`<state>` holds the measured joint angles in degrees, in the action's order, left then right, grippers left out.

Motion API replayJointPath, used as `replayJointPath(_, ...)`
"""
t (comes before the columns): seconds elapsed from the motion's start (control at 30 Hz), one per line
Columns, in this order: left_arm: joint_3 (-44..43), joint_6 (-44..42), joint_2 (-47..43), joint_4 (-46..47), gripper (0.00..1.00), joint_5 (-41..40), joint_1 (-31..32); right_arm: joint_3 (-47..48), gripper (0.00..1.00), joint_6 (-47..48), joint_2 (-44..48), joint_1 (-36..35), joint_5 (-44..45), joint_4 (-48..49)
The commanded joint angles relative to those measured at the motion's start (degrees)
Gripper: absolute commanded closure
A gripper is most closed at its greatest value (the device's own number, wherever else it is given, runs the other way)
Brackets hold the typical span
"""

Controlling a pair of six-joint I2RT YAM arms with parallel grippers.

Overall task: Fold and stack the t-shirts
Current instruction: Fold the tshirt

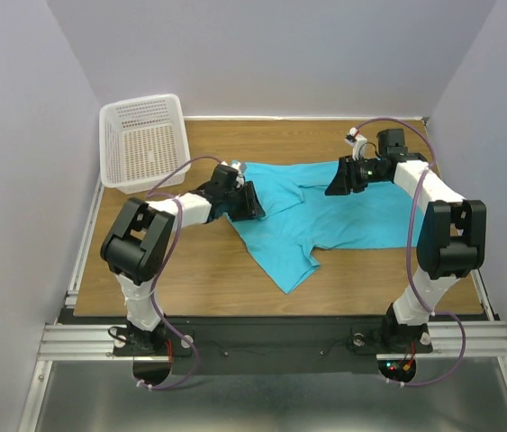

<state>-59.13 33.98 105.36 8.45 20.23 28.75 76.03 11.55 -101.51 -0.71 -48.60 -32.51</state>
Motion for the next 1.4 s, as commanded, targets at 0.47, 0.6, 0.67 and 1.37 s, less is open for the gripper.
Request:
replayJointPath(0.47, -14.2, -15.3, -4.4, 3.0, 0.43, -7.3, -6.1, 9.0, 0.53, -2.3, -2.4, 9.9, 17.5, 2.2)
replayJointPath(0.6, -20.0, -15.5, 4.1, 3.2, 0.46, -7.4, -7.9, 16.2, 0.53, -1.1, -9.0, 13.8, 22.6, 2.1)
replayJointPath(0.67, -22.9, -15.5, 6.3, 2.6, 0.49, -7.4, -8.5, 18.5, 0.53, -0.3, -11.3, 14.6, 24.0, 2.1)
replayJointPath(1.37, -31.9, -17.7, 18.6, -2.2, 0.50, -7.7, -11.4, 36.6, 0.53, -3.2, -30.1, 18.4, 37.6, 2.3)
